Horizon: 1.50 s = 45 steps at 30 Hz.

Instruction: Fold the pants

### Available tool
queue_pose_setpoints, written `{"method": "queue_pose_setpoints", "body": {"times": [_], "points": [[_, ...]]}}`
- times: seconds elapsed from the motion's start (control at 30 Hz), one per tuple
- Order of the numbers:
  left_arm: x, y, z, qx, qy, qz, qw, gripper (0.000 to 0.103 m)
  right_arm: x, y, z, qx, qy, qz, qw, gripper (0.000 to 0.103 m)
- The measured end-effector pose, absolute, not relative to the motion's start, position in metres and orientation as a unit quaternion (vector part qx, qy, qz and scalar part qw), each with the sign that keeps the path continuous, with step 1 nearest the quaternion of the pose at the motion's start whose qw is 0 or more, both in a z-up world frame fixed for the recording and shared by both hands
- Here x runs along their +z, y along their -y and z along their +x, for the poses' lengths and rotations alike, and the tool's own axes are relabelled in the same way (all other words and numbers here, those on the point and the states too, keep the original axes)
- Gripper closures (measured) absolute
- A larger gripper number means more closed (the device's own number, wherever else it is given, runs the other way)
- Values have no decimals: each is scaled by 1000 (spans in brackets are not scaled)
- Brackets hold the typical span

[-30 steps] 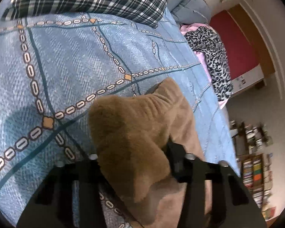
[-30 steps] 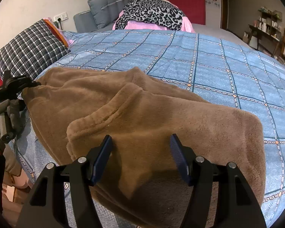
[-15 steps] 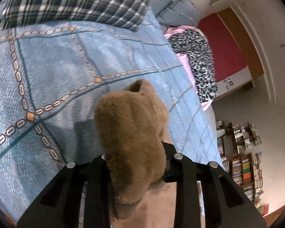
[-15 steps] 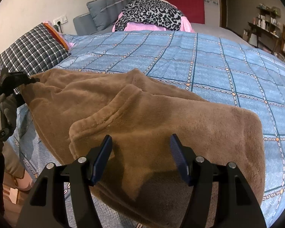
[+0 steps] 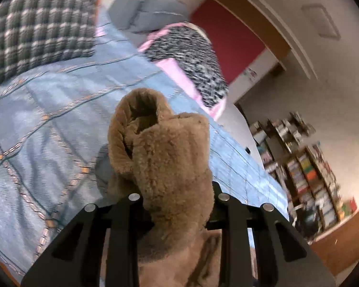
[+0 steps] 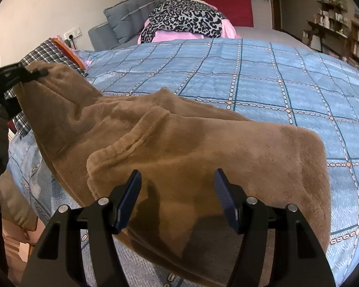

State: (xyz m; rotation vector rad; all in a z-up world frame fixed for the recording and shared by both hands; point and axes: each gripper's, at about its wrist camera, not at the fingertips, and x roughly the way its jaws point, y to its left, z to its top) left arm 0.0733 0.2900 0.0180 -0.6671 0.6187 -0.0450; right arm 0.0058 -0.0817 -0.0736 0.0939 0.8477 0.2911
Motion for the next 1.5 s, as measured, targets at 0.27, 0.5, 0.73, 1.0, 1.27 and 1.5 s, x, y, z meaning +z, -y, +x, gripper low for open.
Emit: {"method": "queue_pose_setpoints", "body": {"times": [0.27, 0.5, 0.73, 1.0, 1.27, 1.5], "points": [[43, -196, 64, -84, -307, -222, 922, 76, -68, 100, 1, 116, -403, 53, 906, 40], [44, -135, 56, -120, -327, -170, 922, 76, -62, 128, -6, 75, -395, 60, 914, 40], [37, -78, 45, -141, -341, -116, 922, 76, -63, 163, -12, 53, -392, 87, 914, 40], [21, -23, 33, -152, -357, -38, 921, 76, -65, 189, -17, 38, -388, 108, 915, 40], [-2, 28, 10, -162, -356, 77, 917, 76, -71, 210, -18, 26, -389, 129, 912, 40], [-25, 56, -4, -177, -374, 130, 901, 66, -75, 225, -20, 20, -391, 147, 909, 40]]}}
